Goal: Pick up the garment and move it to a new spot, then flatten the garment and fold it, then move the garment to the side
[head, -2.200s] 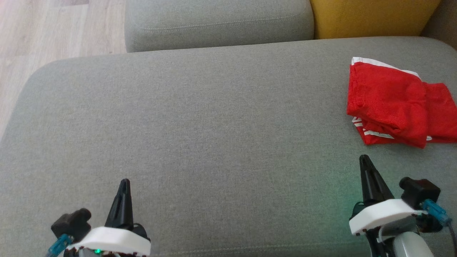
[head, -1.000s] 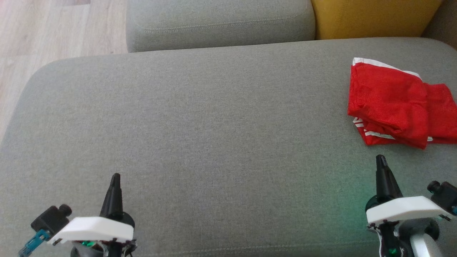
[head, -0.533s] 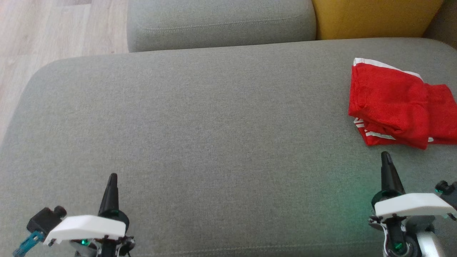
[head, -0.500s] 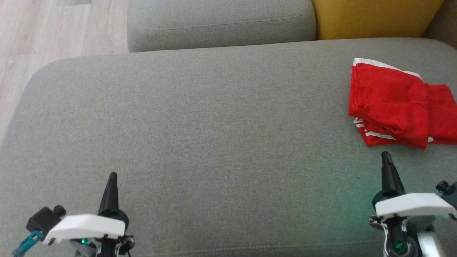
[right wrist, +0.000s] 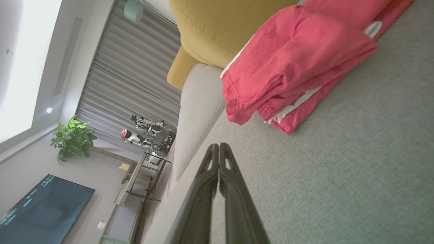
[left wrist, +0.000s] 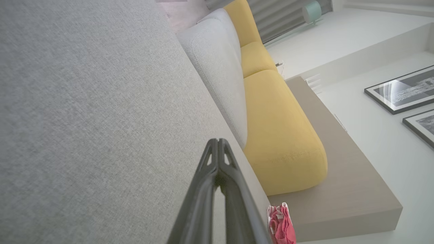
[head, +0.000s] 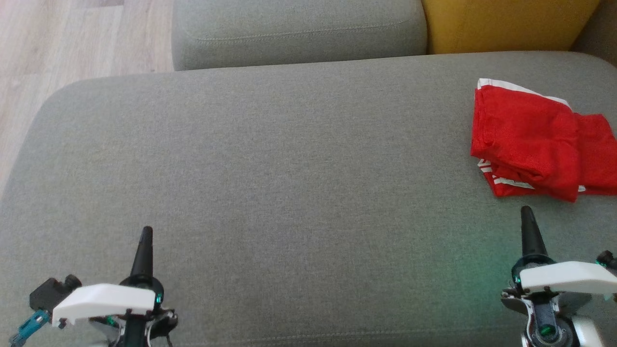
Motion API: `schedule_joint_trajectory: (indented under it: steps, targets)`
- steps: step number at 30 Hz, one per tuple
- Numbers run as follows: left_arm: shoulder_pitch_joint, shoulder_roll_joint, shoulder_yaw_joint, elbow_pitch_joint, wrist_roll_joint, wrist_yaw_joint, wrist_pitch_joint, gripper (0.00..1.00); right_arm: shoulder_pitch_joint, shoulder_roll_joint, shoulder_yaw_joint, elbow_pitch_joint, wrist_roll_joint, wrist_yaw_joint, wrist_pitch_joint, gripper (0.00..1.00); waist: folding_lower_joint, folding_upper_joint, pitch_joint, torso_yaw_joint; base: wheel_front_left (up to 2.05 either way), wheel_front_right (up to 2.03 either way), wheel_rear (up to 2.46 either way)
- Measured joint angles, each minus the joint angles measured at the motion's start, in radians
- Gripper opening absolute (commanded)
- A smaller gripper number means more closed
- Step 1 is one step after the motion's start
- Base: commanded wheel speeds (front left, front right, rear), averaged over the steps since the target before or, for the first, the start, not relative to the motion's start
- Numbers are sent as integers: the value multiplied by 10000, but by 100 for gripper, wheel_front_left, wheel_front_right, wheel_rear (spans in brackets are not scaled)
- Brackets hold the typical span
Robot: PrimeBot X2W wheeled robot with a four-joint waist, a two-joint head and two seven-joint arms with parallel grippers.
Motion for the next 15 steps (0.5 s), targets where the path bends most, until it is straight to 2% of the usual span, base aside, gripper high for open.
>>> schedule_joint_trajectory:
  steps: [15]
  targets:
    - [-200,6,276,151,-1509,-155,445,0,-20,0,-203,0,1887,0,270,0,0,0,-4,19,0,0,0]
